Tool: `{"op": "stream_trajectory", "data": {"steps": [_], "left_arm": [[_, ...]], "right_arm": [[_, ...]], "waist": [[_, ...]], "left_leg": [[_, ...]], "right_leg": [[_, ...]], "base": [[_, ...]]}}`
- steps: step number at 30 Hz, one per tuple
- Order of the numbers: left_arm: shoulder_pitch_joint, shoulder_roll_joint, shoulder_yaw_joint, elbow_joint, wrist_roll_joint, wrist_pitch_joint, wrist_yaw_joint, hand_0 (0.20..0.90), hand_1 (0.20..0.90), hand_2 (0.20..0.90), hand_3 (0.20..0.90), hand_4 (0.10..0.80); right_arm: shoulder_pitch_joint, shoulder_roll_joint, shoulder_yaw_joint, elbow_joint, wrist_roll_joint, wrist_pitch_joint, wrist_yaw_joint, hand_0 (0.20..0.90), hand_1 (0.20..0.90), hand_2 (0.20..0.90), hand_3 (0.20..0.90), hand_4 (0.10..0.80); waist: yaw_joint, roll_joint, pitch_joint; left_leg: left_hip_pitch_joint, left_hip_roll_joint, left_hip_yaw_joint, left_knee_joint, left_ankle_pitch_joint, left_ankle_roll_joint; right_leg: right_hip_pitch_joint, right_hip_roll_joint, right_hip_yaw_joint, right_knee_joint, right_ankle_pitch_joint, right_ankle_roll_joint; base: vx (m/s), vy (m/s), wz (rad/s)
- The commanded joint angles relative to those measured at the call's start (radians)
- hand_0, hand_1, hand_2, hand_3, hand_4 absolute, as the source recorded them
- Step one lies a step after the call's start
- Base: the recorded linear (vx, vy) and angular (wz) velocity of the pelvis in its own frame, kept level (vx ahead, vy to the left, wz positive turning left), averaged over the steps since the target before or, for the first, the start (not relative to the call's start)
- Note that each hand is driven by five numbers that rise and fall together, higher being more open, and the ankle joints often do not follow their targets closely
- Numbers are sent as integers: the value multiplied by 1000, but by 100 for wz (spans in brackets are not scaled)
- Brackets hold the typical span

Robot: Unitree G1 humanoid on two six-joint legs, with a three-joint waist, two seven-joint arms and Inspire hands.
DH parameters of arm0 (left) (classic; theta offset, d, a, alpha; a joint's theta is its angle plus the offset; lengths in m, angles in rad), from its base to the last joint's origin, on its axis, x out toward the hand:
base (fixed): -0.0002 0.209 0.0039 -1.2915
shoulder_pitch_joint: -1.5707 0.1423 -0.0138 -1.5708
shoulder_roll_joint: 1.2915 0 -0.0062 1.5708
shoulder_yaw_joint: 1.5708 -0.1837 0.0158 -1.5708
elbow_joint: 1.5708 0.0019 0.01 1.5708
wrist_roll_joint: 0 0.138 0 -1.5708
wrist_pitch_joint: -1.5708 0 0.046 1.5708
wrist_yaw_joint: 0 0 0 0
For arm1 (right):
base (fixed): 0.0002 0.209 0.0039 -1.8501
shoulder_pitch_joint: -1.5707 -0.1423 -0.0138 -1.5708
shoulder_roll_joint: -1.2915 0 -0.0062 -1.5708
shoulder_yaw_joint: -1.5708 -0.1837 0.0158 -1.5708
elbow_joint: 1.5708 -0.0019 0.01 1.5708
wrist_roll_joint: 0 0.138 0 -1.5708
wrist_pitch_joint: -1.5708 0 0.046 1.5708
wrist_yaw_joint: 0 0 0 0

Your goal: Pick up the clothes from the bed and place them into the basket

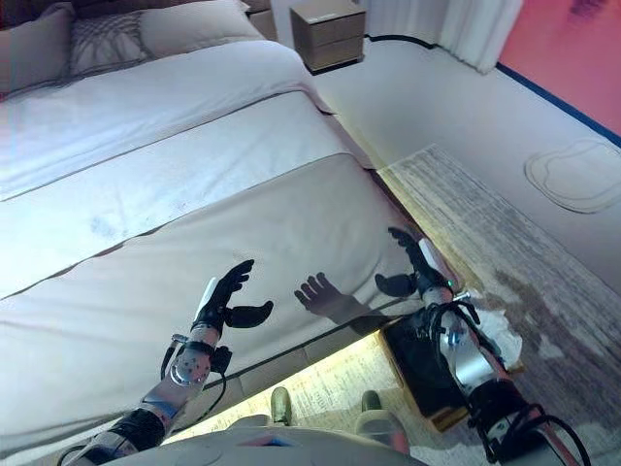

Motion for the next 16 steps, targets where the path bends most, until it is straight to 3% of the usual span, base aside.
{"op": "stream_trajectory", "data": {"steps": [1,9,16], "left_arm": [[-30,28,36,-34,-27,-117,-38,900,900,900,900,800],[25,11,73,-2,-59,-99,-97,900,900,900,900,800],[27,29,72,2,-55,-70,-139,900,900,900,900,800]], "right_arm": [[-51,13,5,-59,1,-69,-16,900,900,900,900,800],[-1,74,44,-47,-4,-43,-48,900,900,900,900,800],[16,70,66,-41,-17,-35,-39,900,900,900,900,800]], "waist": [[45,-28,-88],[79,-32,-84],[89,-33,-71]], "left_leg": [[55,-1,-39,17,-167,-2],[47,-7,-77,9,-155,2],[48,-6,-84,7,-150,4]], "right_leg": [[-28,-2,-48,50,-73,-8],[-9,-5,-92,50,-82,-8],[2,-5,-112,56,-88,-8]], "base": [[79,2,19],[63,5,19],[46,20,7]]}}
